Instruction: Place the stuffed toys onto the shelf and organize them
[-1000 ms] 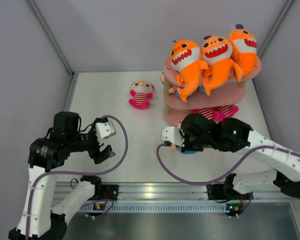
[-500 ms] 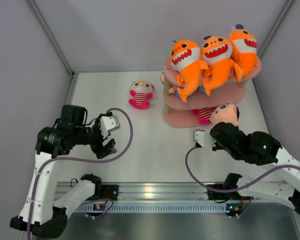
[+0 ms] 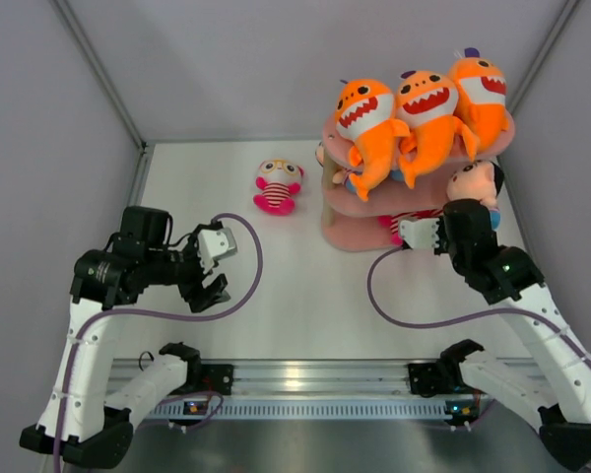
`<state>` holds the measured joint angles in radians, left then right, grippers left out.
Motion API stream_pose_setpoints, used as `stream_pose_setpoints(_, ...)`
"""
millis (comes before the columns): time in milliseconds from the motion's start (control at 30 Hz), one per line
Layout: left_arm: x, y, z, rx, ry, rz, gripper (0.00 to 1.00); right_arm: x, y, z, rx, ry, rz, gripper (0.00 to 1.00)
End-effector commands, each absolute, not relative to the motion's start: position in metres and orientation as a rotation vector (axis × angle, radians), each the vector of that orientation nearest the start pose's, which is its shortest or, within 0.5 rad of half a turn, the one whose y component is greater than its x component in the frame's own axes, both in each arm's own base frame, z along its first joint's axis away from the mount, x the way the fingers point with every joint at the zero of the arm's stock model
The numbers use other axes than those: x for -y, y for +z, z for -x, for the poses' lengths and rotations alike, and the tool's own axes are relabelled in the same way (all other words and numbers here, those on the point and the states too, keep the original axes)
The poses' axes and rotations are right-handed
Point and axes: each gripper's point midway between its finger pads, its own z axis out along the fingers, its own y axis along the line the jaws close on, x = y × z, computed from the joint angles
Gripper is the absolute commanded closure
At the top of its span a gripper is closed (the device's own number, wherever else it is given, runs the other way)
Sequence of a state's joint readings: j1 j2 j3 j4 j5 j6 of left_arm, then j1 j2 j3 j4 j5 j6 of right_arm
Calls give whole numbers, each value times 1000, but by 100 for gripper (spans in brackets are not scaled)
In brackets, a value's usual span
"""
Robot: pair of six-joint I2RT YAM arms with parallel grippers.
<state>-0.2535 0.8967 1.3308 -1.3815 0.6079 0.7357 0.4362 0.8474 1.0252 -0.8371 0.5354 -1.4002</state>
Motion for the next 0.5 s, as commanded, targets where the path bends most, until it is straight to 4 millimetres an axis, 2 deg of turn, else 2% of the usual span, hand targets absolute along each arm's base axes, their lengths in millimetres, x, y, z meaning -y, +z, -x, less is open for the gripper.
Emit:
stream_pose_setpoints(0,119,270,-148,-1923,-528,-1342,19,0,297,-289,-1539,-1127,1693,100)
stream_pose_setpoints(133,118,268,-150,-1934,-523,-1347,19,-7,305,-301,-1493,-1139,1697,100)
stream_pose_setpoints(300,119,266,-153,-1950,-532,-1344,19,4,309,-317,-1495,-1191,1719,100)
stream_pose_setpoints(467,119,265,-155,-1962,-537,-1344,19,-5,314,-331,-1438,-1160,1736,100)
